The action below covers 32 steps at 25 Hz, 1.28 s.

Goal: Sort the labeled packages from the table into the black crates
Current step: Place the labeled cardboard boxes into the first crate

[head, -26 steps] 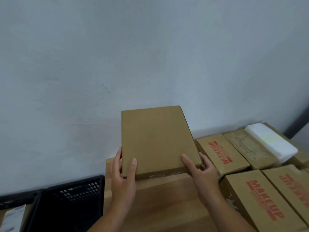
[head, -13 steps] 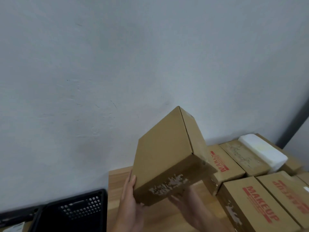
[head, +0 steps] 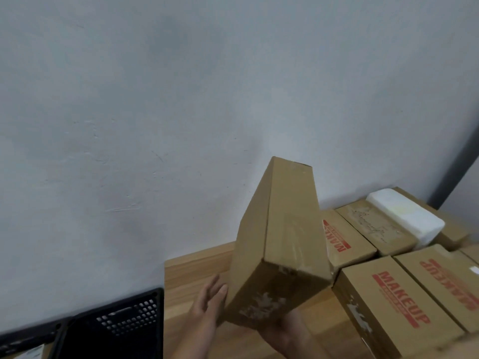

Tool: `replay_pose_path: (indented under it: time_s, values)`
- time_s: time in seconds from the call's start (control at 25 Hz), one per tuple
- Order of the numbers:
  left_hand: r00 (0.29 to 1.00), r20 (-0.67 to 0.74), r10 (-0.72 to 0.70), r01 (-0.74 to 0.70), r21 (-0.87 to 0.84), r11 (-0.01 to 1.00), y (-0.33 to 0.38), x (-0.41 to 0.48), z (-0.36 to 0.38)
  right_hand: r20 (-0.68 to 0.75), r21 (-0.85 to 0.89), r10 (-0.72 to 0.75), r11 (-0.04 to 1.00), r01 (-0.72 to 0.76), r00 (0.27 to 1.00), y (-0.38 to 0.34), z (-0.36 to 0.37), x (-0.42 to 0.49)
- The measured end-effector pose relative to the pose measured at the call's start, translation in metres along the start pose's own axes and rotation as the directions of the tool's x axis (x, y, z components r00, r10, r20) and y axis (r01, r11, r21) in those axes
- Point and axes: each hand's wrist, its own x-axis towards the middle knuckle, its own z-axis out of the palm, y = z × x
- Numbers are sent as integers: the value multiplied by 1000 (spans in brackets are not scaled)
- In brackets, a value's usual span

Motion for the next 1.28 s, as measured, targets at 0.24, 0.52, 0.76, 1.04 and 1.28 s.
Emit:
replay_pose_path:
  time_s: [0.24, 0.52, 0.76, 1.04, 1.28]
  values:
    - [825, 110, 554, -558, 306, 771, 122, -9, 2, 26, -62, 7, 998, -5, 1000, -59, -7, 6]
    - [642, 388, 662, -724, 590, 356, 183, -28, 60, 90, -307, 11, 952, 17, 996, -108, 11, 17]
    - [775, 126, 619, -570, 563, 599, 135, -4, 17, -50, -478, -198, 866, 150, 979, -130, 8, 14]
    - [886, -186, 424, -327, 399, 857, 66, -3, -48, 19, -700, -325, 671, 245, 945, -115, 16, 29]
    - [867, -295, 401, -297, 339, 892, 44, -41, -106, 105, -731, -280, 629, 264, 954, -63, 45, 28]
